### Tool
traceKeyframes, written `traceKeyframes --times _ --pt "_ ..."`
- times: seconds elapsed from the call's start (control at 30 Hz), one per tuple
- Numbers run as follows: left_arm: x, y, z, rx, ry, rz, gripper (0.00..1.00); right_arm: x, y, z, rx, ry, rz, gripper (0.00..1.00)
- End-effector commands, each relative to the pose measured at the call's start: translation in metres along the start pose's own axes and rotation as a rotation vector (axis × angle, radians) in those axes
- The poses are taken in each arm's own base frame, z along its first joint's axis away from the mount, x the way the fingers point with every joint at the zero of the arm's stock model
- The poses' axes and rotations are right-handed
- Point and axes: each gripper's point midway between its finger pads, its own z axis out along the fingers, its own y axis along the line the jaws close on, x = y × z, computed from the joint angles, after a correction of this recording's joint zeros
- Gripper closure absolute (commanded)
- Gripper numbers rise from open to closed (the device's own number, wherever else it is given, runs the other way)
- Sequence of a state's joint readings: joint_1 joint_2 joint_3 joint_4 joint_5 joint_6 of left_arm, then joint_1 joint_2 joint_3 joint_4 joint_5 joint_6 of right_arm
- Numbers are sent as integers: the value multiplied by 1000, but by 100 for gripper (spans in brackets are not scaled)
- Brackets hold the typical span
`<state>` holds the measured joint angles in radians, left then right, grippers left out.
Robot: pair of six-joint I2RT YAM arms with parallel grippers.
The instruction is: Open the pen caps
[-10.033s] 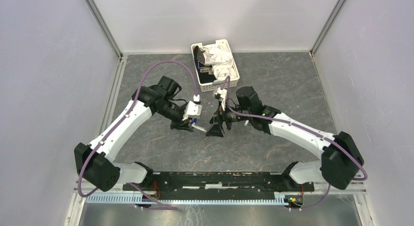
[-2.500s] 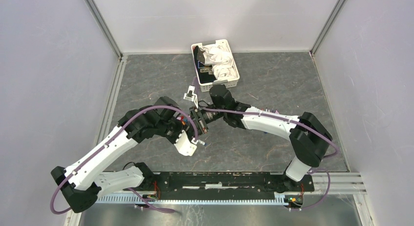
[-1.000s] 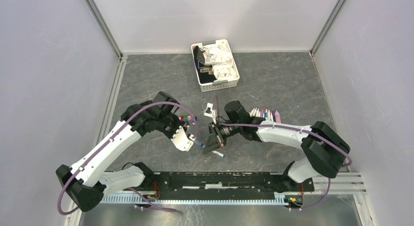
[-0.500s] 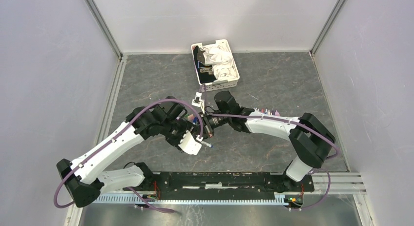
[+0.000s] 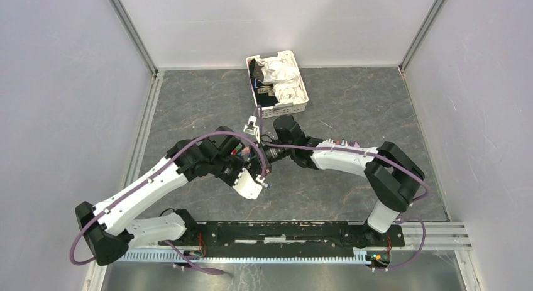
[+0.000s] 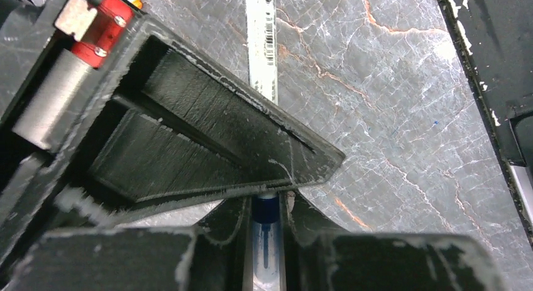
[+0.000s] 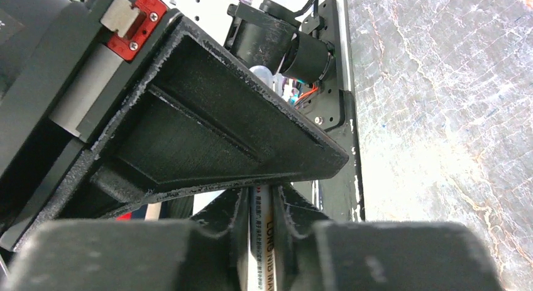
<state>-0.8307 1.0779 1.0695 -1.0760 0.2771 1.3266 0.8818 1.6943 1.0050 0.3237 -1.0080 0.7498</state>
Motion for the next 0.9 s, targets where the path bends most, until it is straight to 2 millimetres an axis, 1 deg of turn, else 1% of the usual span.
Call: traceKeyframes --times 0.0,0.03,0.1,0.17,0.2,0.27,0.3,0.4,0.47,0.53,0.57,0.67,0.7,0.73,0.77,0.8,0.83,0.87 --pt "-9 15 -2 -65 -25 31 98 -31 15 8 -41 -74 -61 65" --pt "-10 17 -3 -72 -30 30 98 -35 14 9 -45 -84 -52 61" --pt "-12 20 -4 -80 -36 30 98 -41 13 14 -53 -99 -38 59" --pt "-12 22 -5 -83 -35 28 98 -47 13 17 -56 -99 -39 63" --pt "-13 22 -5 -84 -35 28 98 -51 13 18 -54 -106 -43 72" --pt "-14 23 -5 -85 -39 30 98 -60 13 20 -49 -120 -50 95" --pt "-14 23 -5 -83 -41 31 98 -64 12 21 -45 -123 -53 100" --pt "-14 29 -1 -84 -38 34 98 -72 2 26 -4 -132 -58 100" --pt "-14 33 10 -56 -27 58 98 -75 -12 33 14 -121 -44 100" --pt "-11 38 14 -43 3 62 98 -69 -30 36 50 -70 -28 100" --pt "-8 39 13 -35 21 69 98 -66 -38 35 66 -63 -26 100" --pt "1 36 10 -29 70 94 98 -60 -48 25 74 -57 -22 100" --pt "9 33 8 -22 103 104 98 -50 -56 18 102 -23 -19 100" --pt "28 26 0 6 170 106 98 -29 -66 4 155 35 11 100" --pt "60 21 -16 24 252 91 98 11 -69 -16 211 111 -3 100" --pt "105 18 -43 7 324 56 98 62 -67 -34 243 159 10 100" --pt "154 7 -72 -13 383 17 98 106 -65 -50 248 94 47 100" --pt "181 -8 -86 32 410 48 98 107 -49 -52 188 -33 83 100"
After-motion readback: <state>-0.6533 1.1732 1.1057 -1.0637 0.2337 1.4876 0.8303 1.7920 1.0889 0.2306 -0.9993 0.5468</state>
